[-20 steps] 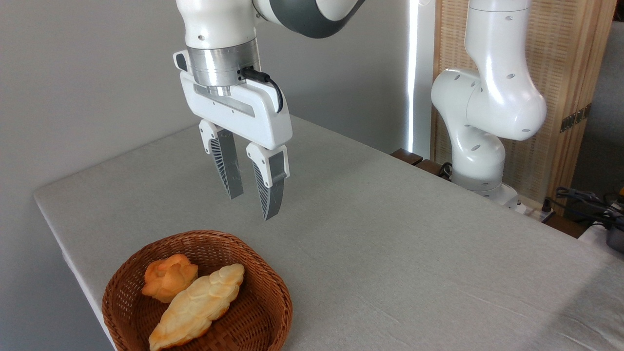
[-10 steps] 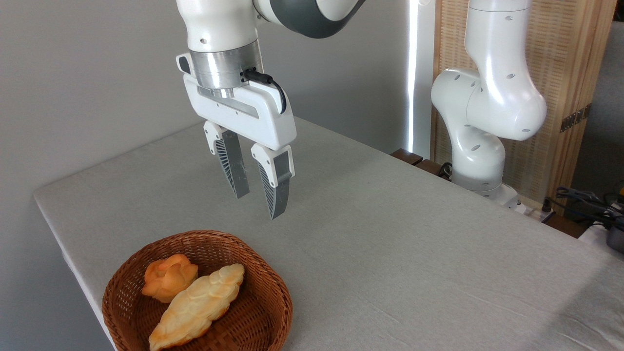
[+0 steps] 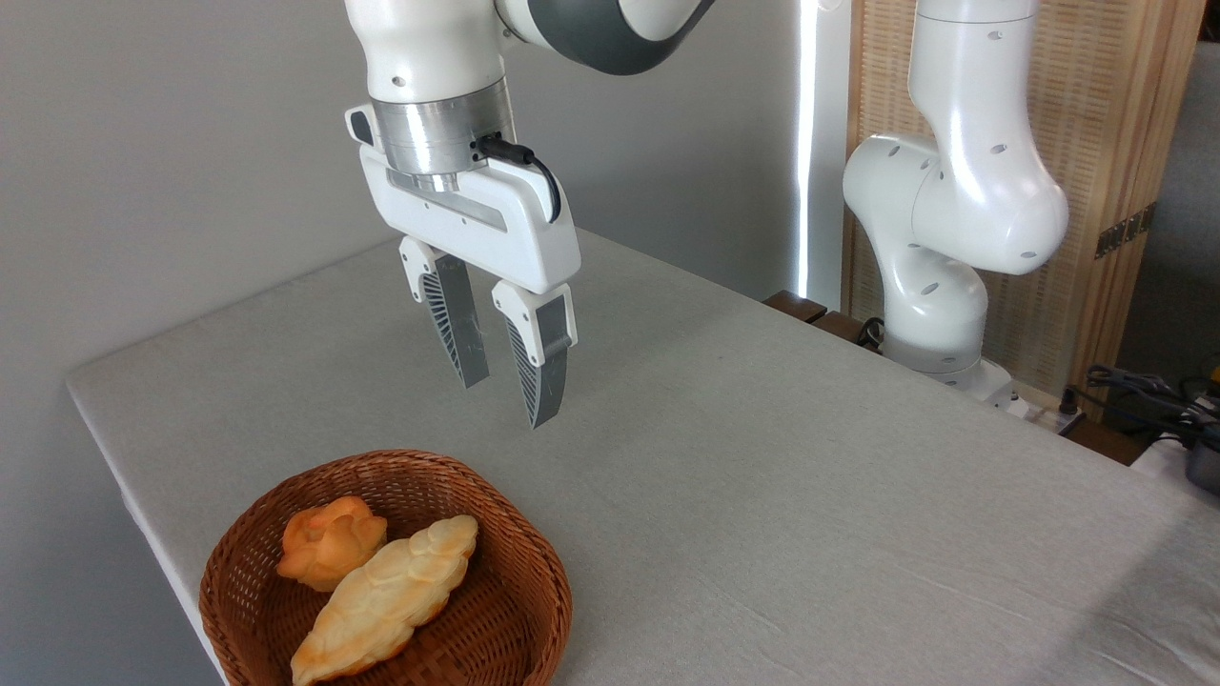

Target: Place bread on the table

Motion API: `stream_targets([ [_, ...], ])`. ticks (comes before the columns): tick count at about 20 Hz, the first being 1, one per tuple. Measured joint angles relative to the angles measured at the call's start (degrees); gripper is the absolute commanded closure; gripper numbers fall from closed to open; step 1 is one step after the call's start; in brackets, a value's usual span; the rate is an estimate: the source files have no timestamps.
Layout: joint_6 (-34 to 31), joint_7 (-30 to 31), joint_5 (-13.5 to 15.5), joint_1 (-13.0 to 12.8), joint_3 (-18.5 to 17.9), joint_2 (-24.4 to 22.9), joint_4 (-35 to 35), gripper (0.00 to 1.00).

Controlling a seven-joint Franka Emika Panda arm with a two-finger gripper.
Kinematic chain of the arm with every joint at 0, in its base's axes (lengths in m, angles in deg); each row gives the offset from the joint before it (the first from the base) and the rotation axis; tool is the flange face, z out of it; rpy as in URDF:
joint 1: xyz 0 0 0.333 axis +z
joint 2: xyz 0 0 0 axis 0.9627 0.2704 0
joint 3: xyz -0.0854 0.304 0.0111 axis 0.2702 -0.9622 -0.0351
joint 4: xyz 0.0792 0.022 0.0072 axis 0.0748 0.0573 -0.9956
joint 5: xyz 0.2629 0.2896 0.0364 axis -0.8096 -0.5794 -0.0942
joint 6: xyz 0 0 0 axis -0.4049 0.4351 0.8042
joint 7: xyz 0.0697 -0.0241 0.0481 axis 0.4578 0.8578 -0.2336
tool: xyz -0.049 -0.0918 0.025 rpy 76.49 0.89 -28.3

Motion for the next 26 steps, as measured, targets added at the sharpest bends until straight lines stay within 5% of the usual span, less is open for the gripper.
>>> stream_targets([
  [10, 6.2, -1.8, 0.0, -0.4, 0.5, 0.8, 0.0, 0.00],
  [26, 29.2, -11.7, 0.0, -2.8, 2.5, 13.5, 0.2, 0.00],
])
